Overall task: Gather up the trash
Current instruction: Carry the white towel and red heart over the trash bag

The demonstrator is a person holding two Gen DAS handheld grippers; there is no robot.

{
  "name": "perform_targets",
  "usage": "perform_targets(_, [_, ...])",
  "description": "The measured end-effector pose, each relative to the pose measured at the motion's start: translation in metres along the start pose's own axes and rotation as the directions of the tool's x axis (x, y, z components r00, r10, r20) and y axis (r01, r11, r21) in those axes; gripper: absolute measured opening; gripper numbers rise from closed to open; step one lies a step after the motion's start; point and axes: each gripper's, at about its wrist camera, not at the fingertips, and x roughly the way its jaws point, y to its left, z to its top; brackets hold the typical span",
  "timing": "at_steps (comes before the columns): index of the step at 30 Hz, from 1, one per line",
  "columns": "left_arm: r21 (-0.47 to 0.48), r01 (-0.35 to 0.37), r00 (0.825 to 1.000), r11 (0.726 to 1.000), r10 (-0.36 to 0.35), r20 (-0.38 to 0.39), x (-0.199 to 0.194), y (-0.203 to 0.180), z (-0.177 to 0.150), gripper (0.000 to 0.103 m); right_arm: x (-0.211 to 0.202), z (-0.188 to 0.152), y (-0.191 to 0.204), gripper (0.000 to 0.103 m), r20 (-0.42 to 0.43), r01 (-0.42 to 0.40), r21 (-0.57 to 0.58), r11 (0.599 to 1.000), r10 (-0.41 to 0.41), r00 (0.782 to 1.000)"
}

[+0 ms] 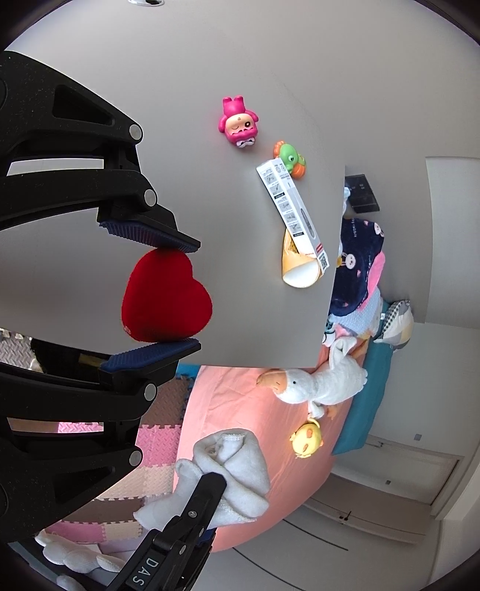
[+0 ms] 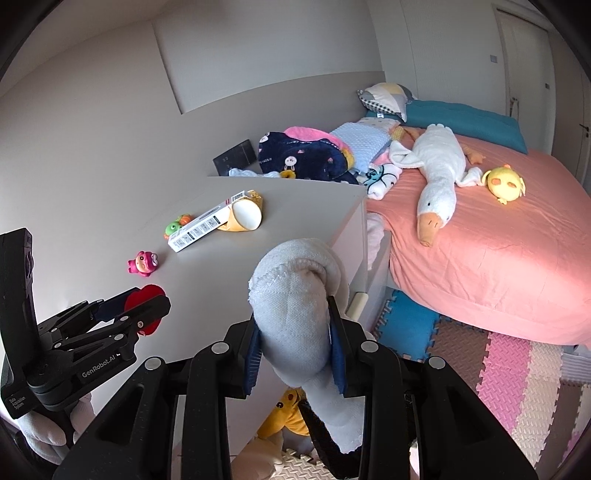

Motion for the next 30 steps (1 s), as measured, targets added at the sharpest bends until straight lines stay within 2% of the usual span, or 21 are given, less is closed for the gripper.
perform_targets(21, [0.138, 0.105, 0.994, 0.985, -0.099, -0.05, 0.024, -0.089, 0.005, 0.047, -0.025, -0.01, -0.082, 0.033, 0.02, 0.137, 0.105, 0.985, -0.14, 0.99])
perform_targets(30, [0.174, 0.149, 0.986, 0.973, -0.132, -0.105, 0.041, -0.11, -0.002, 0.048, -0.014, -0.012, -0.099, 0.035, -0.023, 0.177, 0.126, 0.976, -0.175, 0.984])
